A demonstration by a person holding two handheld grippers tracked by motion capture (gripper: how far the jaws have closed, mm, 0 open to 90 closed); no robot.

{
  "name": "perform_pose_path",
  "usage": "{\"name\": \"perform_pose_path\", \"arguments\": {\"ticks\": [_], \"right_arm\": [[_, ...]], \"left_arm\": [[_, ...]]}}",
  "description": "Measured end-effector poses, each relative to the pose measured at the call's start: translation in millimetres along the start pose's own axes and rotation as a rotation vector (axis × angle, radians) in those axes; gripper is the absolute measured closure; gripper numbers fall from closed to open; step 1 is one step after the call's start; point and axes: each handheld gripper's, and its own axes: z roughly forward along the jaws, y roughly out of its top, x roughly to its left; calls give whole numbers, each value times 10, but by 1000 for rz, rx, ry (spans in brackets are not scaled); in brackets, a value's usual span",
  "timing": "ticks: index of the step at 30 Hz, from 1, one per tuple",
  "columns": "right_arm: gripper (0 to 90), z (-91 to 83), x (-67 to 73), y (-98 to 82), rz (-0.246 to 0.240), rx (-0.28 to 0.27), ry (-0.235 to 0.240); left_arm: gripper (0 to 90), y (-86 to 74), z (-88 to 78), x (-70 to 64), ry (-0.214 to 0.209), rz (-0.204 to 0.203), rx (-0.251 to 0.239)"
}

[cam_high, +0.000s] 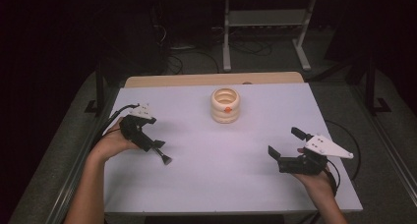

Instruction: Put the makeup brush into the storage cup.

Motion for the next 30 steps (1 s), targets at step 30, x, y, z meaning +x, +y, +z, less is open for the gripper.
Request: {"name": "perform_pose_path", "arguments": {"ticks": [30], "right_arm": [[0, 0, 2, -1, -1, 0, 1]], "left_arm": [[2, -115, 105, 18, -22, 19, 174]]}}
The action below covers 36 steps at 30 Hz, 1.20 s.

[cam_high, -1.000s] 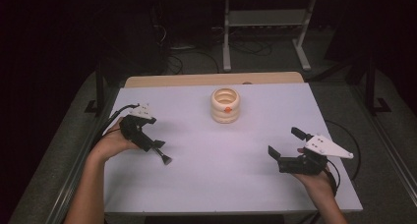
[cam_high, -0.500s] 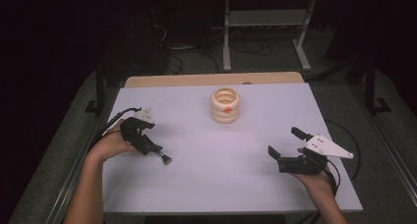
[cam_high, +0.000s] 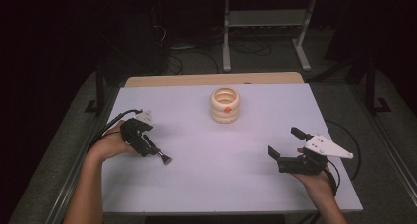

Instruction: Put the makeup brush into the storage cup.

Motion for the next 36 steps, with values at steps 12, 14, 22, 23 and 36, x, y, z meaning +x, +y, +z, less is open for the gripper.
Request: {"name": "perform_pose_path", "arguments": {"ticks": [12, 14, 22, 23, 36], "right_arm": [[0, 2, -4, -1, 5, 0, 1], [0, 1, -4, -1, 5, 0, 1], [0, -4, -7, -1, 7, 0, 1], [0, -4, -7, -1, 7, -1, 0], [0, -4, -11, -6, 4, 1, 0]], "left_arm": [[69, -29, 65, 2, -23, 26, 33], [72, -33, 77, 8, -24, 33, 42], [139, -55, 139, 14, -34, 43, 62], [141, -60, 145, 21, -32, 47, 68], [190, -95, 243, 25, -42, 53, 107]]}}
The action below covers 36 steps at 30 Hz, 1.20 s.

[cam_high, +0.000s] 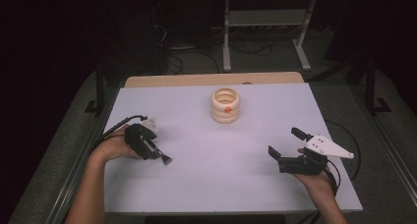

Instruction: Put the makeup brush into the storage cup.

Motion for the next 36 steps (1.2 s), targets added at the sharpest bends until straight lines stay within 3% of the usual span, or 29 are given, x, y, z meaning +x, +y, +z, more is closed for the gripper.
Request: {"name": "perform_pose_path", "arguments": {"ticks": [24, 36], "right_arm": [[0, -1, 0, -1, 4, -1, 2], [0, 1, 0, -1, 4, -1, 2]], "left_arm": [[363, -15, 26, -21, -8, 47, 22], [508, -13, 4, -22, -15, 46, 21]]}}
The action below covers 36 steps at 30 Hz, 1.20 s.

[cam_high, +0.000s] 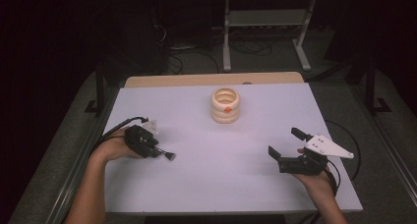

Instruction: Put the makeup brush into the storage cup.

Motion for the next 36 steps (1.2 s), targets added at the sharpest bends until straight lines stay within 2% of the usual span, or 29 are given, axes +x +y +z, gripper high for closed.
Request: {"name": "perform_pose_path", "arguments": {"ticks": [7, 22, 29, 32, 36], "right_arm": [[0, 0, 0, -1, 4, 3, 0], [0, -3, -2, 0, 4, 0, -1], [0, -4, -2, -2, 7, 3, -1], [0, -5, -2, -1, 6, 1, -1], [0, -4, -2, 0, 8, 3, -4]], "left_arm": [[600, -2, -2, -9, -5, -1, -9], [775, -7, -20, -1, -18, -10, 2], [779, -9, -26, 3, -23, -22, 6], [717, -3, -29, -1, -23, -20, 0], [693, 46, -61, -5, -14, -18, 20]]}}
